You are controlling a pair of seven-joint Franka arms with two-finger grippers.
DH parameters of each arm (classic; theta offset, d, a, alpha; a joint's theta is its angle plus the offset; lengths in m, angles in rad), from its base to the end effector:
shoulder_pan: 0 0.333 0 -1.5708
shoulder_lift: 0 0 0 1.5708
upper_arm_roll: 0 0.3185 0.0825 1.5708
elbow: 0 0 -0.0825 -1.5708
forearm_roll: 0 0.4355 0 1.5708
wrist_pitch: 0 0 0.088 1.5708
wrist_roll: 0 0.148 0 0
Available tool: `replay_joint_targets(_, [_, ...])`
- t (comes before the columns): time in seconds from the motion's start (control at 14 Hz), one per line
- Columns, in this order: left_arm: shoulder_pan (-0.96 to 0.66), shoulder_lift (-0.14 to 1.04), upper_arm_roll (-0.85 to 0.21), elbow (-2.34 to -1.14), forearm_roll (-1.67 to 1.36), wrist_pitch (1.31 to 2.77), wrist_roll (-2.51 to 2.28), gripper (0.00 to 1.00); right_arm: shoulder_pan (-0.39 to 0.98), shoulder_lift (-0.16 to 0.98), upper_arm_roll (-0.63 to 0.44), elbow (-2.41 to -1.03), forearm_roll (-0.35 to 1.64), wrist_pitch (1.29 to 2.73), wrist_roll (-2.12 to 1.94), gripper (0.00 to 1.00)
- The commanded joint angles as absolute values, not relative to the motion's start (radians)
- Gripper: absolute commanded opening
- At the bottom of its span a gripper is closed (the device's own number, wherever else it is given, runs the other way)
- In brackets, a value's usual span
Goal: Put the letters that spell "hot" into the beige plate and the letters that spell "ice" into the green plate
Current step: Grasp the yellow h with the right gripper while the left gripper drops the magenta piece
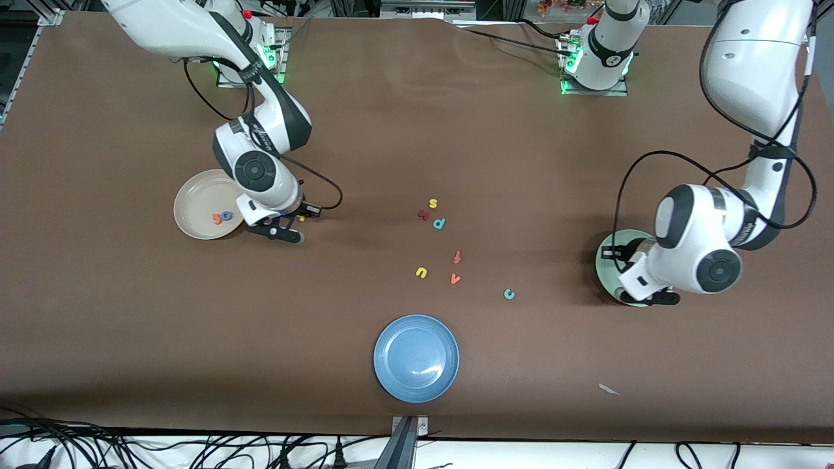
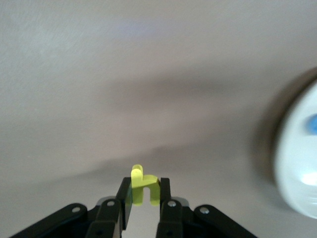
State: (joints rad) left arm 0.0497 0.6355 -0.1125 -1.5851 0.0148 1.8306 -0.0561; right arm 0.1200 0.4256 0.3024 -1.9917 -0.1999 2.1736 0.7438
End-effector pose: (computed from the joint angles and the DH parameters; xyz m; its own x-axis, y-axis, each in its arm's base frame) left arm 0.6768 -0.0366 0.1745 0.9254 -0.0108 -0.3788 0.0021 -0.9994 0.0337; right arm 0.5607 0.2421 0.1636 0.9661 -0.2094 -0.1509 -0.1859 -0.9701 0.1559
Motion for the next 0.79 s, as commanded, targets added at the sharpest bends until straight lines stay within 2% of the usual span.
replay_joint_targets(0.0, [0.063,0.649,-0.117,-1.591,0.024,1.819,0.018,0.06,0.118,0.416,0.227,-1.918,-0.203,2.04,0.573,0.16])
replay_joint_targets(0.14, [0.064,0.664,-0.117,-1.589,0.061,1.822,0.052,0.06,0.117,0.399,0.163,-1.925,-0.195,2.005,0.416,0.16])
replay_joint_targets(0.21, [0.066,0.667,-0.117,-1.588,0.084,1.822,0.054,0.21,0.117,0.393,0.131,-1.928,-0.193,1.987,0.356,0.16])
replay_joint_targets(0.29, [0.067,0.67,-0.117,-1.585,0.118,1.822,0.061,0.59,0.117,0.393,0.103,-1.936,-0.192,1.985,0.304,0.16])
replay_joint_targets(0.43, [0.066,0.67,-0.118,-1.582,0.144,1.825,0.098,1.0,0.117,0.39,0.062,-1.966,-0.19,1.997,0.226,0.17])
replay_joint_targets(0.57, [0.058,0.666,-0.12,-1.562,0.138,1.825,0.089,1.0,0.115,0.39,0.023,-1.994,-0.175,2.002,0.138,0.17])
replay_joint_targets(0.72, [0.045,0.666,-0.126,-1.542,0.13,1.825,0.066,1.0,0.115,0.393,-0.02,-2.029,-0.115,2.064,0.043,0.17])
